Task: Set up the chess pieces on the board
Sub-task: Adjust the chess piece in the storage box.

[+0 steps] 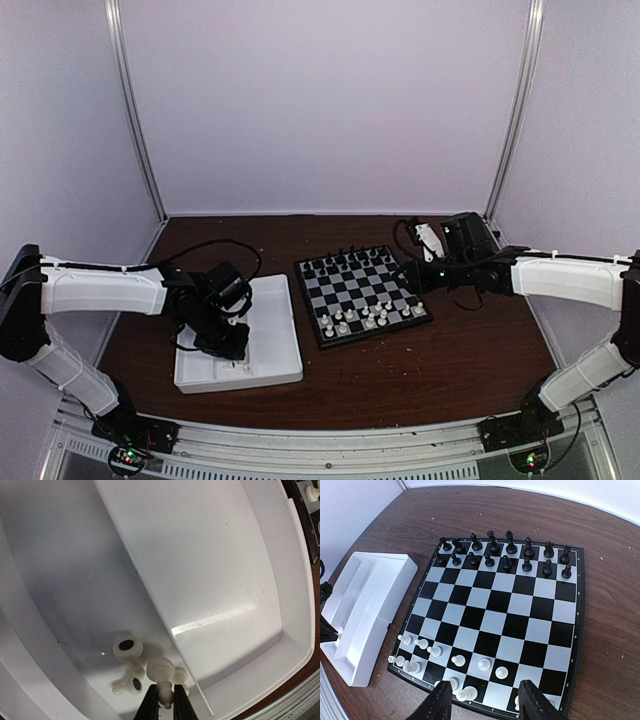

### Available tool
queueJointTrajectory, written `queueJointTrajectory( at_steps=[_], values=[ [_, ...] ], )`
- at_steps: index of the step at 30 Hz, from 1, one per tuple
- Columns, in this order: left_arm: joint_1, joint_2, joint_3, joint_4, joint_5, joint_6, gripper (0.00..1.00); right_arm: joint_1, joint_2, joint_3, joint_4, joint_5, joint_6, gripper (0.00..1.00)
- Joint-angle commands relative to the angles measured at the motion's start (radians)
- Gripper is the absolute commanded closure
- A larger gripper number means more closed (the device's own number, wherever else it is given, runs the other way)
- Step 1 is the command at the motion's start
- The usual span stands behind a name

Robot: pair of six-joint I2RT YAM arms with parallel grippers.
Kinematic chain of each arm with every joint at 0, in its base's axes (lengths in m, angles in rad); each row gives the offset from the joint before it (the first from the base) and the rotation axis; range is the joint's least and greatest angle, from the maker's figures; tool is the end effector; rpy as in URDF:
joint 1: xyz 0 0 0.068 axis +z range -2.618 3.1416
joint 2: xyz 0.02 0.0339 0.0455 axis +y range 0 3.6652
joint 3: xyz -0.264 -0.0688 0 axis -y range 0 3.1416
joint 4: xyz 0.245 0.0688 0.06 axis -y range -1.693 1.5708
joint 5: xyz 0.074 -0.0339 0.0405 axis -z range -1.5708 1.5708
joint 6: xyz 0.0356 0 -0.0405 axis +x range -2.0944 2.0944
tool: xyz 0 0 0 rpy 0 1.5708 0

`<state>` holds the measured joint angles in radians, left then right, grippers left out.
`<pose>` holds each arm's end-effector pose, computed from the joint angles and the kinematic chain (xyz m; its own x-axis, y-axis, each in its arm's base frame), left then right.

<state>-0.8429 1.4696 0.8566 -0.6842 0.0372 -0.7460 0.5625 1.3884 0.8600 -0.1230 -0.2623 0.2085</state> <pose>0.1706 -0.1934 0.1788 -0.9813 0.0818 -0.1741 0.1181 0.9706 -0.2097 0.2490 0.1679 0.2357 -0.6445 -0.1700 -0.7455 -0.5684 0.7586 0.3184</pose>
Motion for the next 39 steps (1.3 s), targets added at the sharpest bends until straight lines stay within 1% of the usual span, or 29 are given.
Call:
queueJointTrajectory(
  at_steps=[1, 6, 10, 13, 16, 25, 31, 34, 39],
  values=[
    [-0.008, -0.060, 0.055, -0.062, -0.061, 0.013, 0.92, -0.001, -0.015, 0.020, 0.003, 0.005, -0.008, 0.52],
    [-0.008, -0.112, 0.104, -0.102, -0.064, 0.019, 0.92, -0.001, -0.024, 0.020, 0.003, -0.001, -0.008, 0.51],
    [-0.008, -0.110, 0.171, -0.082, -0.041, 0.036, 0.91, 0.000, -0.031, 0.020, 0.010, -0.007, -0.008, 0.51],
    [-0.008, -0.064, 0.213, -0.046, 0.009, 0.057, 0.91, -0.001, -0.032, 0.023, 0.012, -0.018, -0.007, 0.51],
    [-0.008, 0.007, 0.249, -0.028, 0.030, 0.070, 0.91, 0.000, -0.038, 0.022, 0.013, -0.022, -0.007, 0.51],
    [-0.012, 0.174, 0.289, 0.040, 0.045, 0.099, 0.91, 0.000, -0.050, 0.019, 0.022, -0.045, 0.010, 0.51],
    [-0.038, 0.269, 0.321, 0.066, 0.029, 0.102, 0.91, 0.002, -0.029, 0.016, 0.038, -0.062, 0.024, 0.51],
    [-0.046, 0.296, 0.332, 0.066, 0.016, 0.101, 0.87, 0.003, -0.025, 0.017, 0.039, -0.070, 0.026, 0.50],
    [-0.055, 0.292, 0.340, 0.064, 0.003, 0.100, 0.75, 0.005, -0.021, 0.022, 0.034, -0.072, 0.026, 0.49]
  ],
)
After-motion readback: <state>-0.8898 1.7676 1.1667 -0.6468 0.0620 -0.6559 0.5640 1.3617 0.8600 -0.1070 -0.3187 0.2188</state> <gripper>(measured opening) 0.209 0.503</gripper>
